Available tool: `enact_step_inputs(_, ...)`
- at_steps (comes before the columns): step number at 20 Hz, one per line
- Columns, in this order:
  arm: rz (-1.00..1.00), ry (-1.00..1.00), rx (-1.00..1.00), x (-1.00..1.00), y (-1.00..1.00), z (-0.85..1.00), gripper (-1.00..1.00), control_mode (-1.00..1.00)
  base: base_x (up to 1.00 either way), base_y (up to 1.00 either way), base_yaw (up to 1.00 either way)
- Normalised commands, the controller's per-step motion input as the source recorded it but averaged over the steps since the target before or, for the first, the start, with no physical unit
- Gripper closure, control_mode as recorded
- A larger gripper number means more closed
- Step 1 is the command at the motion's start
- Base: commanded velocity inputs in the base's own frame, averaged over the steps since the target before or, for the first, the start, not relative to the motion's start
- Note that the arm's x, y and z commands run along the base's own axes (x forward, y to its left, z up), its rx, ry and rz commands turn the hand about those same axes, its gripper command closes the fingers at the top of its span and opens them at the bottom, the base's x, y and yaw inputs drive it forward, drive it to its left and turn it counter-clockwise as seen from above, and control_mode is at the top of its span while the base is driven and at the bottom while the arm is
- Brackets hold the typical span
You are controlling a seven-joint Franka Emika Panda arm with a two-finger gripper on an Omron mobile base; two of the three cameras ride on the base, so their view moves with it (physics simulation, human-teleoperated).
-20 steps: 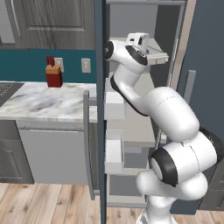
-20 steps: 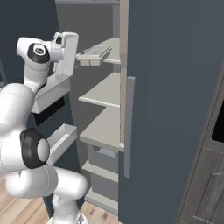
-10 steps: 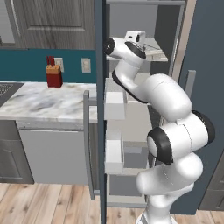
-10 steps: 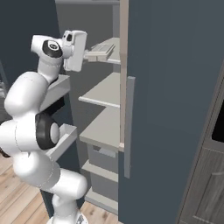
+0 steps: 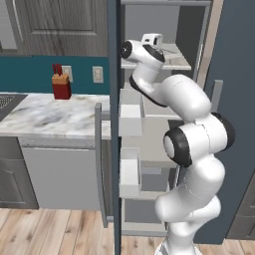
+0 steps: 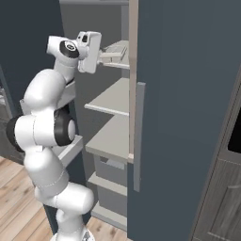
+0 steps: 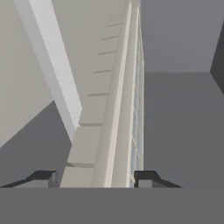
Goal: The ice cube tray has been filled with water. Take the tray and place it in the freezer to make ice. Close the freezer door after placing the tray.
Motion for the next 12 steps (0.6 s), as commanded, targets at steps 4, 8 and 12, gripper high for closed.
enact_step_inputs(4, 0.04, 0.03, 0.0, 0.62, -0.17, 0.0, -1.0, -1.0, 0.0, 0.0, 0.0)
enact_step_inputs(8, 0.04, 0.04, 0.0, 0.51, -0.17, 0.0, -1.0, -1.0, 0.0, 0.0, 0.0)
enact_step_inputs(12, 0.02, 0.14, -0.01, 0.04, 0.0, 0.0, -1.0, -1.0, 0.0, 0.0, 0.0)
